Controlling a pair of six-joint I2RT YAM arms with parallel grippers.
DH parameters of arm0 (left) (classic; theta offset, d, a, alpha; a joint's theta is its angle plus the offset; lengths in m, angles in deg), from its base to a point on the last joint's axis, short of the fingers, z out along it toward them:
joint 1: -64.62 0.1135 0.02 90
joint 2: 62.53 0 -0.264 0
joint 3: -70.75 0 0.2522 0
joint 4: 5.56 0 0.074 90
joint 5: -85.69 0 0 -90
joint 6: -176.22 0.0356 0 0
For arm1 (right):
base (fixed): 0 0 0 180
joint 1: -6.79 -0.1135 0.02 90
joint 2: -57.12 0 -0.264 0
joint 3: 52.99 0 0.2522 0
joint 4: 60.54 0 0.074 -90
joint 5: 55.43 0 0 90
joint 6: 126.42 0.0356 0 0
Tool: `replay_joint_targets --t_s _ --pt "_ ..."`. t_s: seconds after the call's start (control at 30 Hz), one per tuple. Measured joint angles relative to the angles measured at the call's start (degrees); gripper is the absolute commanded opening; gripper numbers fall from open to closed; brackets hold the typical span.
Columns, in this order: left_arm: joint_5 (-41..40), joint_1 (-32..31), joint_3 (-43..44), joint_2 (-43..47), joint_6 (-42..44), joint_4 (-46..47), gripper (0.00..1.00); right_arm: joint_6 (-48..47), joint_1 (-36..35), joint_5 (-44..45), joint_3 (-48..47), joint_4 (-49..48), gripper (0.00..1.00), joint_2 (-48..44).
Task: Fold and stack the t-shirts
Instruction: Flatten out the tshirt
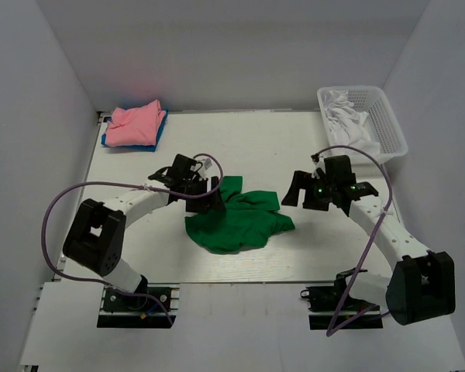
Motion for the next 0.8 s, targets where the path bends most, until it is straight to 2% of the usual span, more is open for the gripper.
replay_joint_targets --t_s 0.1,0.13,0.2,0.3,0.33,0.37,0.63,0.73,0.8 --pt "-1.62 -1.68 0.0 -1.33 -0.09 -1.53 0.69 -0.04 -2.54 -0.7 2.27 0.22 0.9 2.23" --pt "-2.32 -2.05 0.0 -1.77 -0.07 -2.01 0.56 -0.02 -3.61 -0.63 2.91 0.46 0.9 3.41" --pt "-3.08 -2.54 0.0 -2.29 -0.24 -2.54 0.45 0.07 -4.96 -0.24 3.56 0.61 0.9 4.92" --pt "-4.11 -2.97 0.0 -2.89 -0.22 -2.75 0.23 0.42 -7.28 0.96 3.87 0.57 0.9 6.4" --pt "-4.33 -3.1 0.02 -3.04 -0.22 -2.82 0.04 0.52 -7.91 1.53 3.87 0.35 0.9 6.97" --pt "-4.52 -3.21 0.07 -3.21 -0.42 -2.89 0.0 0.63 -8.57 2.05 3.87 -0.02 0.9 7.67" --pt "-5.7 -3.48 0.09 -3.17 -0.48 -2.86 0.0 0.76 -12.59 6.67 2.25 -2.16 0.9 15.98" --pt "-6.1 -3.48 0.09 -1.4 -0.66 -3.08 0.0 1.22 -13.2 7.28 2.21 -4.83 0.82 15.61" --pt "-6.49 -3.48 0.09 0.72 -0.87 -3.1 0.0 1.68 -13.44 7.06 2.21 -6.69 0.8 15.56"
